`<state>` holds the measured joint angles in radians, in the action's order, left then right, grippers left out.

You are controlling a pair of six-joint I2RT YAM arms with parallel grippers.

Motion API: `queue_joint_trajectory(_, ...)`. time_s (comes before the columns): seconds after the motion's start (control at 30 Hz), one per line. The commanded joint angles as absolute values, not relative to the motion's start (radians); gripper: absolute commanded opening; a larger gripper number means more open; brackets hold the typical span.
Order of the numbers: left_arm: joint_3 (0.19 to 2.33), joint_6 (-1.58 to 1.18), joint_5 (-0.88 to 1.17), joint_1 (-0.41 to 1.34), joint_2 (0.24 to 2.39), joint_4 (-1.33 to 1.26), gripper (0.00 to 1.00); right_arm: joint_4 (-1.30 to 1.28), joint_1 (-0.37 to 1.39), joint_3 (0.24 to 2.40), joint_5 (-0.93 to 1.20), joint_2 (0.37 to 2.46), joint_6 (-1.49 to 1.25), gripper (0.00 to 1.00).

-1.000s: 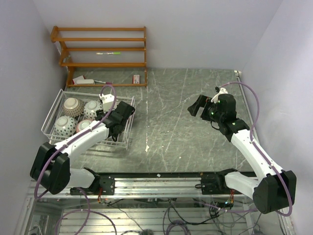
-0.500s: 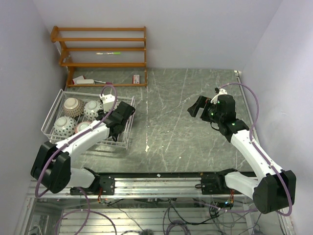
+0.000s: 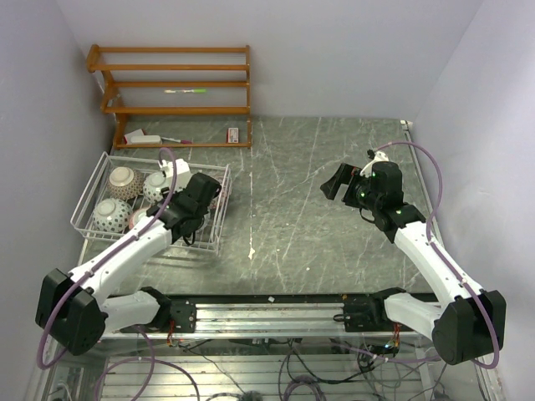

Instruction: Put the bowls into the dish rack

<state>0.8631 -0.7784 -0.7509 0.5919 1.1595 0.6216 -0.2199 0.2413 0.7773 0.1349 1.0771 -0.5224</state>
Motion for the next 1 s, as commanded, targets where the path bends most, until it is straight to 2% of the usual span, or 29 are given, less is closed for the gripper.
queue_joint_trajectory(0.0,0.875,-0.792,-0.725,0.597,1.132,0.592,0.50,-0.186,0.235,0.766,0.133,1.079,-0.521,1.00)
queue_joint_trajectory(0.4,0.826,-0.802,-0.700,0.597,1.233,0.506,0.52,-0.193,0.236,0.772,0.128,1.075,-0.517,1.00)
queue_joint_trajectory(0.57,0.818,-0.803,-0.704,0.596,1.249,0.493,0.67,-0.193,0.236,0.772,0.129,1.078,-0.514,1.00)
queue_joint_trajectory(0.7,0.821,-0.798,-0.706,0.597,1.201,0.506,0.98,-0.192,0.235,0.773,0.130,1.082,-0.514,1.00)
queue_joint_trajectory(0.97,0.910,-0.724,-0.639,0.597,1.089,0.579,0.99,-0.197,0.236,0.781,0.119,1.094,-0.516,1.00)
